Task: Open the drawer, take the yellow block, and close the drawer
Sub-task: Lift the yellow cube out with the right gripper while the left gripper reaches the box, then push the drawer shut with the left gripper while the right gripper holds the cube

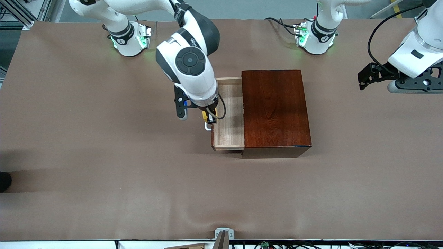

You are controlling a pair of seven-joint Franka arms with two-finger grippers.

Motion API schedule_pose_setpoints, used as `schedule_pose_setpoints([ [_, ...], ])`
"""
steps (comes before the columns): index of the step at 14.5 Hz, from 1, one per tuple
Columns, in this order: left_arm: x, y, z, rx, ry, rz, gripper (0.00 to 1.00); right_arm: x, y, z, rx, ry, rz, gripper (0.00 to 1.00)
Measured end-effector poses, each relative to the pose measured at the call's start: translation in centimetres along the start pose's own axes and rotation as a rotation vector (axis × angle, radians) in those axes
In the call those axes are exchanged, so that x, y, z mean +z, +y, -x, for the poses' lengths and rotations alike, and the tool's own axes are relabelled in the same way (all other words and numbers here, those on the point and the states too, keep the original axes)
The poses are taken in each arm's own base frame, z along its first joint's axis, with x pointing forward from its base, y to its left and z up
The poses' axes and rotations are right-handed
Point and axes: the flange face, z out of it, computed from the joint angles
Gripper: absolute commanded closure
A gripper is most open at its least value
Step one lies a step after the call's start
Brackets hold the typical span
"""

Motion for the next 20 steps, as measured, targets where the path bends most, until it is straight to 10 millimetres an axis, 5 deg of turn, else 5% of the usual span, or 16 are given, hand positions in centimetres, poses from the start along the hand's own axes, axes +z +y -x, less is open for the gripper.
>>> schedule_pose_setpoints([
  [4, -0.2, 1.4, 0.1, 0.023, 0.003, 0.005, 0.0, -3.3, 0.1, -4.3, -0.168, 0.017, 0.051, 0.98],
  [9, -0.2, 6.3, 0.6, 0.036, 0.003, 0.008, 0.0, -4.0, -1.8, -11.0, -0.334, 0.014, 0.09, 1.0],
  [15, 3.1, 20.0, 1.7, -0.016, -0.052, 0.014, 0.0, -3.1, -2.8, -23.7, -0.522, -0.022, 0.156, 1.0],
  [20, 7.5, 32.6, 1.1, -0.122, -0.017, -0.001, 0.0, -2.8, -2.6, -29.3, -0.642, 0.006, 0.178, 1.0],
])
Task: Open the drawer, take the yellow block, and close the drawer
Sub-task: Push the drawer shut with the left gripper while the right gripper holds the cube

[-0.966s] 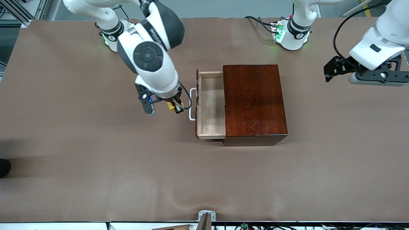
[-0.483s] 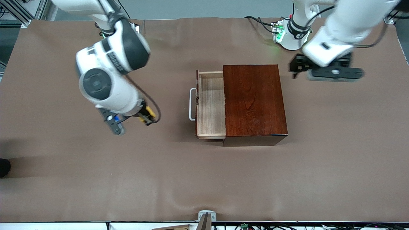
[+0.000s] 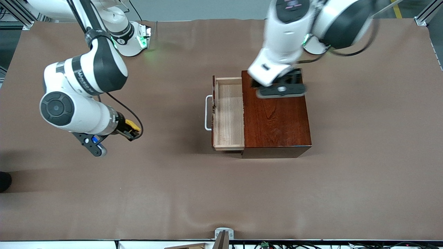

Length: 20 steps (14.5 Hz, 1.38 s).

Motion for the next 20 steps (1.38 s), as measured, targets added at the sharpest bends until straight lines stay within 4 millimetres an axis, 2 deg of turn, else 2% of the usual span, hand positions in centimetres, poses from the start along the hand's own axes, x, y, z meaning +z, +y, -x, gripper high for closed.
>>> schedule_pose_setpoints([
  [4, 3.7, 7.6, 0.9, -0.125, 0.04, 0.111, 0.0, 1.8, 2.0, -2.8, -0.099, 0.035, -0.015, 1.0],
  [7, 6.2, 12.6, 2.0, -0.245, 0.047, 0.154, 0.0, 3.4, 4.7, -5.4, -0.162, 0.04, -0.025, 1.0],
  [12, 11.3, 21.0, 5.9, -0.495, 0.104, 0.256, 0.0, 7.5, 9.1, -8.6, -0.29, 0.036, -0.033, 1.0],
  [15, 13.8, 23.8, 7.2, -0.617, 0.093, 0.34, 0.0, 9.3, 11.8, -10.8, -0.373, 0.028, -0.036, 1.0],
  [20, 18.9, 26.2, 8.2, -0.803, 0.12, 0.393, 0.0, 13.3, 16.8, -14.3, -0.462, 0.039, -0.056, 1.0],
])
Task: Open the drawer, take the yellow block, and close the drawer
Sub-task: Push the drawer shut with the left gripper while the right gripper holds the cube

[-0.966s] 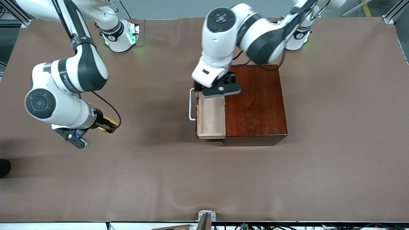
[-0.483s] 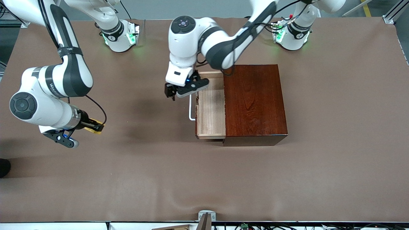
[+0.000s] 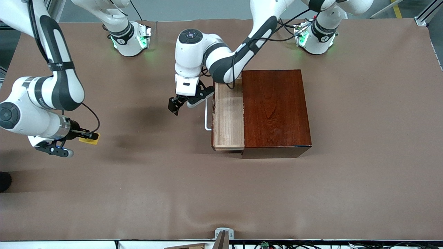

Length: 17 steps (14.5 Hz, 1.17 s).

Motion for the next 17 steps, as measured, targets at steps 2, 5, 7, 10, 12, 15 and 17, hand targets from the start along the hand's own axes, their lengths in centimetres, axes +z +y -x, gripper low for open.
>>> schedule_pose_setpoints([
  [2, 1.2, -0.4, -0.1, -0.062, 0.013, -0.008, 0.0, 1.3, 0.3, 0.3, -0.028, 0.006, -0.002, 1.0],
  [5, 2.3, -0.7, -1.0, -0.094, 0.038, -0.037, 0.0, 4.0, 0.6, 1.0, -0.093, 0.026, -0.005, 1.0],
  [7, 3.2, -0.9, -2.4, -0.119, 0.069, -0.063, 0.0, 6.1, 1.1, 1.6, -0.126, 0.037, -0.006, 1.0],
  [10, 3.7, -0.8, -4.1, -0.135, 0.1, -0.076, 0.0, 9.0, 2.3, 1.9, -0.15, 0.021, -0.006, 1.0],
  [12, 3.6, -0.6, -4.8, -0.146, 0.112, -0.078, 0.0, 10.6, 2.9, 1.7, -0.151, 0.006, -0.006, 1.0],
  [15, 3.5, -0.7, -5.5, -0.17, 0.133, -0.108, 0.0, 12.3, 3.5, 1.4, -0.153, 0.001, -0.007, 0.99],
  [17, 3.6, -0.9, -6.1, -0.18, 0.16, -0.152, 0.0, 13.3, 3.8, 1.4, -0.155, -0.005, -0.008, 0.94],
])
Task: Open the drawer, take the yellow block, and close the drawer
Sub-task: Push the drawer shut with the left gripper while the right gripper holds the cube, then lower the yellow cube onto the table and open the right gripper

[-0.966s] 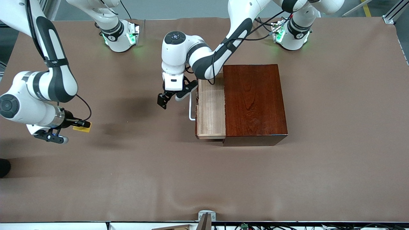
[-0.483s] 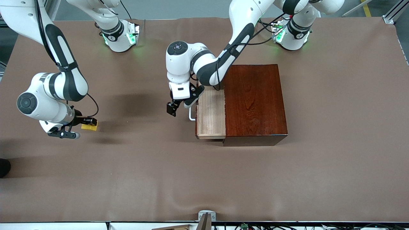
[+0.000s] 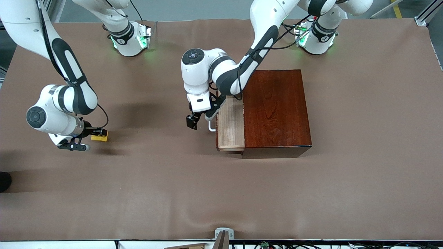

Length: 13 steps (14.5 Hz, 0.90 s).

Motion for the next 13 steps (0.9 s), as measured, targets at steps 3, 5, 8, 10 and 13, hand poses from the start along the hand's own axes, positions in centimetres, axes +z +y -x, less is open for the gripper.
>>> schedule_pose_setpoints([
  [3, 0.2, 0.0, -1.2, -0.013, 0.038, -0.048, 0.0, 0.6, 0.1, 0.0, 0.001, -0.002, 0.0, 0.51],
  [5, 0.3, -0.2, -1.7, -0.017, 0.052, -0.071, 0.0, 0.6, 0.1, 0.0, 0.001, -0.002, -0.001, 0.0],
  [8, 0.9, -0.6, -3.4, -0.034, 0.111, -0.15, 0.0, 0.8, 0.2, 0.0, 0.002, -0.006, -0.001, 0.0],
  [10, 1.4, -1.0, -4.6, -0.045, 0.148, -0.2, 0.0, 0.7, 0.2, -0.1, 0.002, -0.003, -0.001, 0.0],
  [13, 1.8, -1.4, -5.5, -0.054, 0.181, -0.249, 0.0, -0.2, 0.0, -0.6, -0.002, 0.002, -0.002, 0.0],
])
